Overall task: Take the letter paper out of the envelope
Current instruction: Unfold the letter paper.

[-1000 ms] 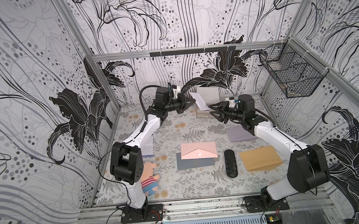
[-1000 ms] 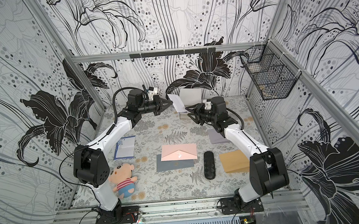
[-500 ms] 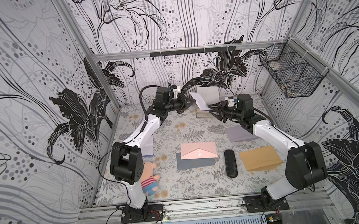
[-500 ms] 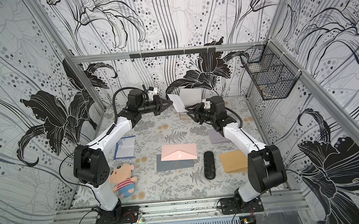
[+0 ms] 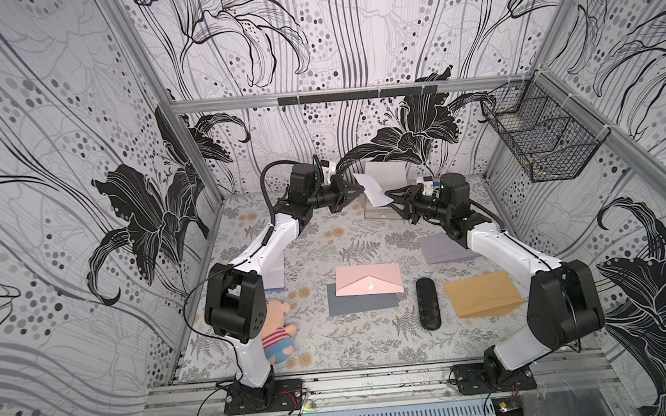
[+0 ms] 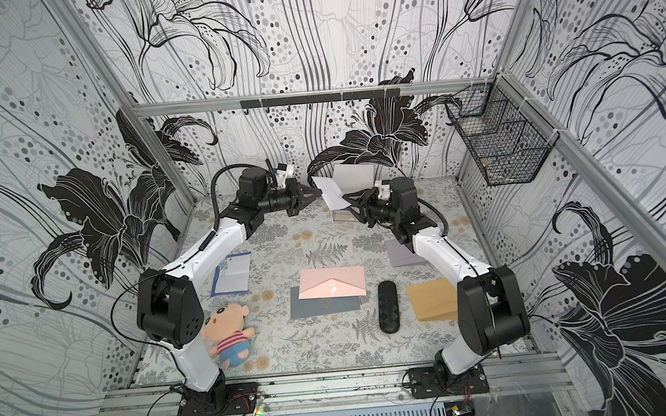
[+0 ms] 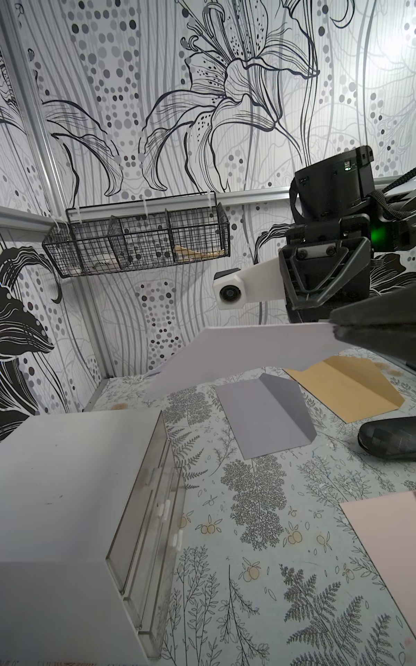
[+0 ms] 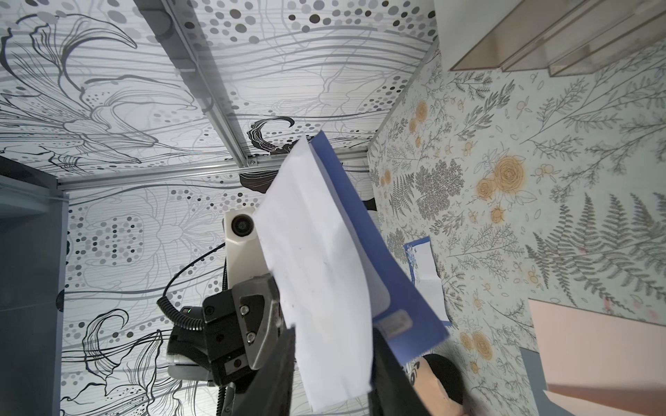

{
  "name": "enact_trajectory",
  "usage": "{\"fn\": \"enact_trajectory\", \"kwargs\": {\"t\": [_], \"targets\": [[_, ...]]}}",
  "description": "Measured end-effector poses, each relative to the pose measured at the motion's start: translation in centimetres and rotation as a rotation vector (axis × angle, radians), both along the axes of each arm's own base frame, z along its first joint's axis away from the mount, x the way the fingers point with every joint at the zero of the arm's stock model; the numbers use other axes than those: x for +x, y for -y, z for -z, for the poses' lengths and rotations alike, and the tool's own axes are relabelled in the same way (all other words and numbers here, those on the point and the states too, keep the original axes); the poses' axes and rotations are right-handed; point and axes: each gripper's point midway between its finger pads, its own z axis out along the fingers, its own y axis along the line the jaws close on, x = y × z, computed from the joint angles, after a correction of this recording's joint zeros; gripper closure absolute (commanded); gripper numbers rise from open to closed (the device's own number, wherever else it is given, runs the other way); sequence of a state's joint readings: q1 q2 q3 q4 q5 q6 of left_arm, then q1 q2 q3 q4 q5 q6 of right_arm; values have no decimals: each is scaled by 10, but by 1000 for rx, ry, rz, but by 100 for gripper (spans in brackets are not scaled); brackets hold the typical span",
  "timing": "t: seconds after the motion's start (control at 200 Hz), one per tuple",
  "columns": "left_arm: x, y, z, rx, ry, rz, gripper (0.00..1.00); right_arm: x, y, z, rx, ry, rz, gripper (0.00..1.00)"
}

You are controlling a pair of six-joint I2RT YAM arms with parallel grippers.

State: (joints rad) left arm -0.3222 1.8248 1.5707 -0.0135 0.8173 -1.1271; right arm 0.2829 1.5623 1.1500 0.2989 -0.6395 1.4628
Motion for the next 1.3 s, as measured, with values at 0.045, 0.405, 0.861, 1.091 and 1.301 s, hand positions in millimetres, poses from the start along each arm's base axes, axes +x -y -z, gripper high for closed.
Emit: {"fn": "enact_trajectory", "kwargs": {"t": [0.045,0.405,0.861,1.091,1.301], "targets": [[0,0,-1,-4,2,-2,100,1,0,-1,7,4,1,65],[4,8,3,-28,-7,-24,100,6,-8,-8,66,12,-3,67],[4,16,14,-35,-28,-61,100,6,-21,-13,104,6,-24,83],[6,16,15,-35,-33,-80,97,6,-24,-13,37,22,-40,100],[10,1,32,53,-96,-194,48,7,-15,-18,-267,111,-48,100]]}}
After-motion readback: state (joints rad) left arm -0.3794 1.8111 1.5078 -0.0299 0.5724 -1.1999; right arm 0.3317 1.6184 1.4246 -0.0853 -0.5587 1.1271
